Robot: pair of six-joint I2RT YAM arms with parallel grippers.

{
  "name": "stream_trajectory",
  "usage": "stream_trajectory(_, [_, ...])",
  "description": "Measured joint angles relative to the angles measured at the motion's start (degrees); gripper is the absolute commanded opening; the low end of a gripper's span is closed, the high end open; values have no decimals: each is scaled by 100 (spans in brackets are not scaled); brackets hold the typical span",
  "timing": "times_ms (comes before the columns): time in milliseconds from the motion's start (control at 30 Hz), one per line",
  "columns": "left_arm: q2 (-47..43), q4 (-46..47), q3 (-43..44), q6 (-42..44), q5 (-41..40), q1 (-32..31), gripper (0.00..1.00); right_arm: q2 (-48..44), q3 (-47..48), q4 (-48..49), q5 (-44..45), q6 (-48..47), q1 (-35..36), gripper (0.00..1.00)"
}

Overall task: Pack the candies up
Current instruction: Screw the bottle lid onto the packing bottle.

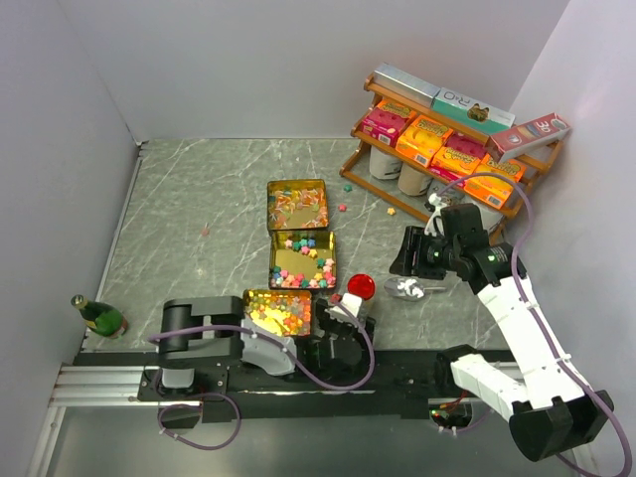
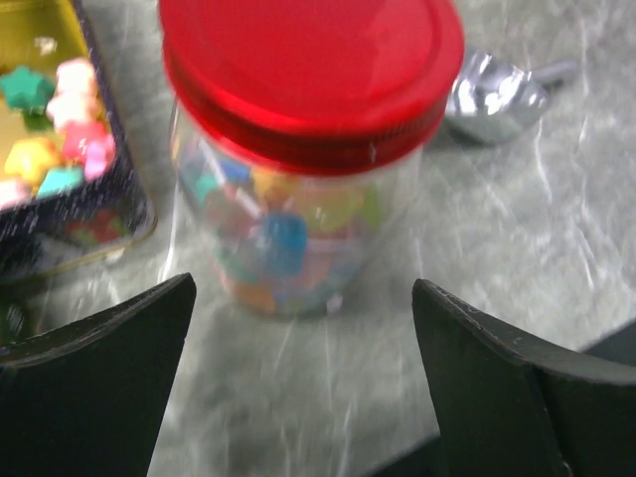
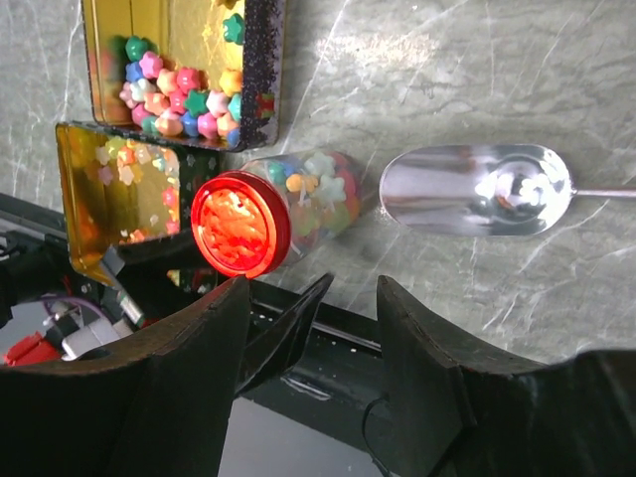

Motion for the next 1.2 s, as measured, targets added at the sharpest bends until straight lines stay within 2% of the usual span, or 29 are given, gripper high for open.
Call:
stream_trajectory(300, [597, 1582, 2, 901, 42, 258, 99, 37, 2, -42, -114, -7, -28, 59])
stream_trajectory(400, [686, 1867, 2, 1082, 37, 332, 94, 160, 2, 28, -227, 24, -31, 58])
stream_trajectory(467, [691, 2037, 2, 1185, 37, 365, 83, 247, -7, 127, -299, 57, -39, 56])
stream_trajectory(500, [691, 2131, 2, 1231, 37, 393, 74, 278, -11, 173, -332, 59, -44, 56])
stream_trajectory(633, [702, 2282, -15, 1421, 52, 411, 62, 415, -37, 540, -577, 125, -48, 54])
stream_trajectory(900, [782, 2603, -94, 1694, 168, 411, 61, 955, -205, 1139, -962, 140, -48, 50])
stream_trajectory(1000, [850, 2761, -94, 1768, 245, 413, 60, 1067, -295, 1156, -1056, 111, -15, 44])
stream_trajectory(1200, [918, 2933, -96, 1864, 365, 426, 59, 1228, -404, 1226, -1241, 68, 125, 43])
